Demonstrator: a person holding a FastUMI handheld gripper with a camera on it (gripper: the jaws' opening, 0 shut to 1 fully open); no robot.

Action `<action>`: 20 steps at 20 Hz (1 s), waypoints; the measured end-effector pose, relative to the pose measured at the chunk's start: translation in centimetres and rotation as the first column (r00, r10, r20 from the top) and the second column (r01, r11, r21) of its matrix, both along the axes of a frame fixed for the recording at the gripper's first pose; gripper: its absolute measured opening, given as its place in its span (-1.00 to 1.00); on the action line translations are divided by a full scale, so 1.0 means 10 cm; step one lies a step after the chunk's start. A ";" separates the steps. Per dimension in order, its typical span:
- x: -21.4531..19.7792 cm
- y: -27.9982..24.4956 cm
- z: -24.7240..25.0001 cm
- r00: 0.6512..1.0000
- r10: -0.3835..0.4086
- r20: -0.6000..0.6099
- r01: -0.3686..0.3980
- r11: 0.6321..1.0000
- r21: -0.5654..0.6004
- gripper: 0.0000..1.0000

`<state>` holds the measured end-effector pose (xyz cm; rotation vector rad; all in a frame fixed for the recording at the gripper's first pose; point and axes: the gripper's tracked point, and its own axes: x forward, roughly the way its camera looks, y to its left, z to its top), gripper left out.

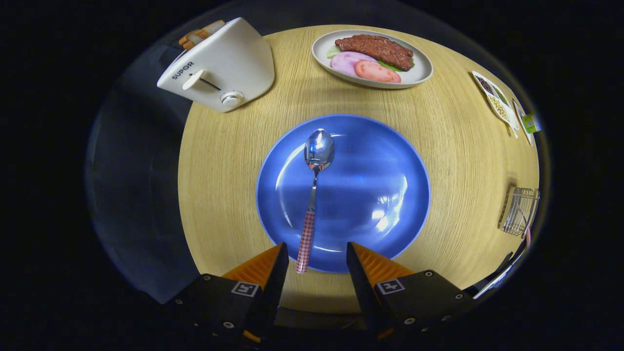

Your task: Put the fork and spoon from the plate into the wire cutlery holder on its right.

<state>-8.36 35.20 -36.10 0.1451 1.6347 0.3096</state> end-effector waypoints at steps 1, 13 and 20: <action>0.01 0.03 -0.03 1.000 0.000 -0.002 0.000 1.000 -0.005 0.40; -0.07 0.13 -0.29 0.999 0.037 -0.006 -0.038 0.995 -0.087 -0.70; 0.01 0.04 -0.13 1.000 0.020 0.009 -0.020 1.000 -0.020 -0.81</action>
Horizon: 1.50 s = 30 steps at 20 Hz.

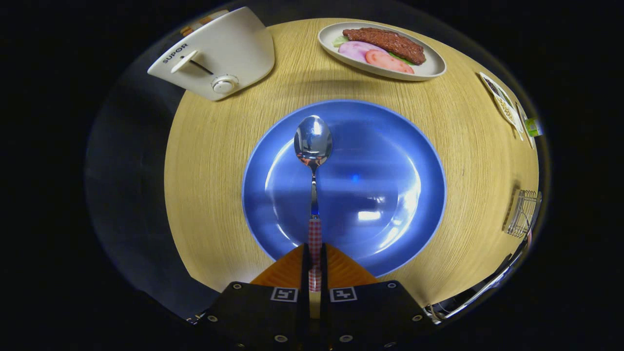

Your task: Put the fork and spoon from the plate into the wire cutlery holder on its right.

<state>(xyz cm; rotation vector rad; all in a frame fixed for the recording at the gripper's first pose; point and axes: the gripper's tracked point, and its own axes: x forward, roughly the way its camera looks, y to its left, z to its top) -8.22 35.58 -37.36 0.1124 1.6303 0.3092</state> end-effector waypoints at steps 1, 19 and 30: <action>0.01 -0.06 0.06 1.000 -0.001 0.004 0.001 1.000 0.008 -0.81; -0.13 -2.66 0.71 0.986 -0.152 0.065 0.158 0.984 -0.085 -0.82; -0.49 -3.86 0.63 0.976 -0.217 -0.008 0.213 0.962 -0.168 -0.82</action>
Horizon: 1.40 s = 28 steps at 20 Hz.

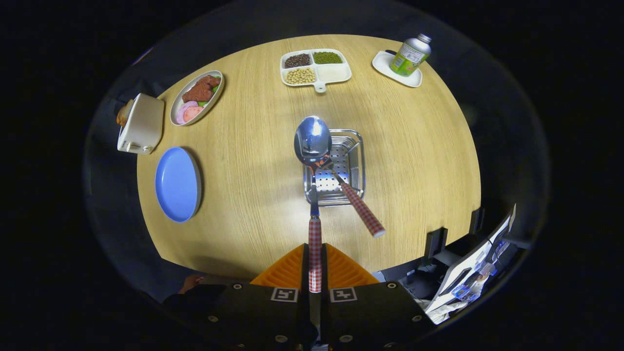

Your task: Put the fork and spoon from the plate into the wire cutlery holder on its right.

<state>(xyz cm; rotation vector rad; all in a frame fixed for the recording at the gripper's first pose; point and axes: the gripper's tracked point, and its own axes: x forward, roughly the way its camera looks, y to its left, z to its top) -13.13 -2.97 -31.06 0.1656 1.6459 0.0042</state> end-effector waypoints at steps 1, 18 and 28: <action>-0.03 -0.02 -0.02 1.000 0.011 -0.011 -0.011 1.000 0.002 -0.82; -0.07 -0.10 -0.01 0.956 0.110 -0.273 -0.072 0.987 0.145 -0.81; 0.15 -0.12 -0.02 0.938 0.021 -0.346 0.042 0.984 0.174 -0.74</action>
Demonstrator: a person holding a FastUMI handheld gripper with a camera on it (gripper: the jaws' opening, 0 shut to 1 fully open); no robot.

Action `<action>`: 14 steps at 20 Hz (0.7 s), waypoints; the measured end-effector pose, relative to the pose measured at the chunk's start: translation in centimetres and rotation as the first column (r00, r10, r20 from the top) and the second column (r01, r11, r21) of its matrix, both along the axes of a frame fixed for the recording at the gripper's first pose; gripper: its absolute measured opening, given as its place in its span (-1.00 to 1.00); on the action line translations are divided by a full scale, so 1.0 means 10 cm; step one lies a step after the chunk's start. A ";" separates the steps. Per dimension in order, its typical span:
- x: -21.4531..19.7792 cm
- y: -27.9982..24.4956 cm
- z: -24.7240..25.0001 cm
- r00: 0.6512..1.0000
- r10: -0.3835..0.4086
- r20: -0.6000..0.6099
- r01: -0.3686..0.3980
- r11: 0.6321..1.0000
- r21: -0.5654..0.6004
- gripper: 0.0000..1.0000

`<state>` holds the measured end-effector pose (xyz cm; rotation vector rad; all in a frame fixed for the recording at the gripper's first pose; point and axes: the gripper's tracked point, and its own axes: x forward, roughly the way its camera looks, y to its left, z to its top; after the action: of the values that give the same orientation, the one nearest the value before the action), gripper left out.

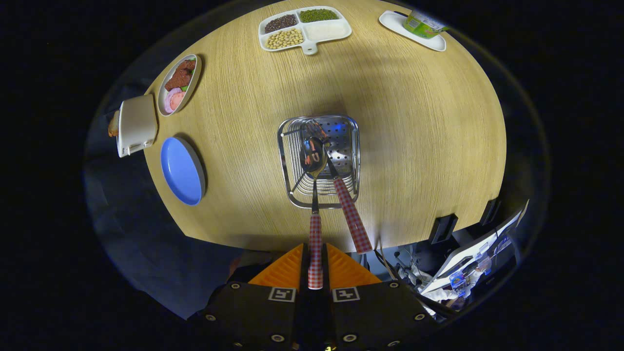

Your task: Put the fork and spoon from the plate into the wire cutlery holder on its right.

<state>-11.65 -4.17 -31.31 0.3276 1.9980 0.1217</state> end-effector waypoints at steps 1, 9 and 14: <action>0.04 0.00 0.02 1.000 -0.009 0.011 0.009 1.000 0.004 -0.74; 0.35 0.01 0.21 0.978 -0.099 0.182 0.095 0.995 0.033 -0.73; 0.56 0.04 0.39 0.927 -0.235 0.292 0.217 0.972 0.092 -0.73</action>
<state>-6.08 -3.78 -27.40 0.5421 1.6439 0.0779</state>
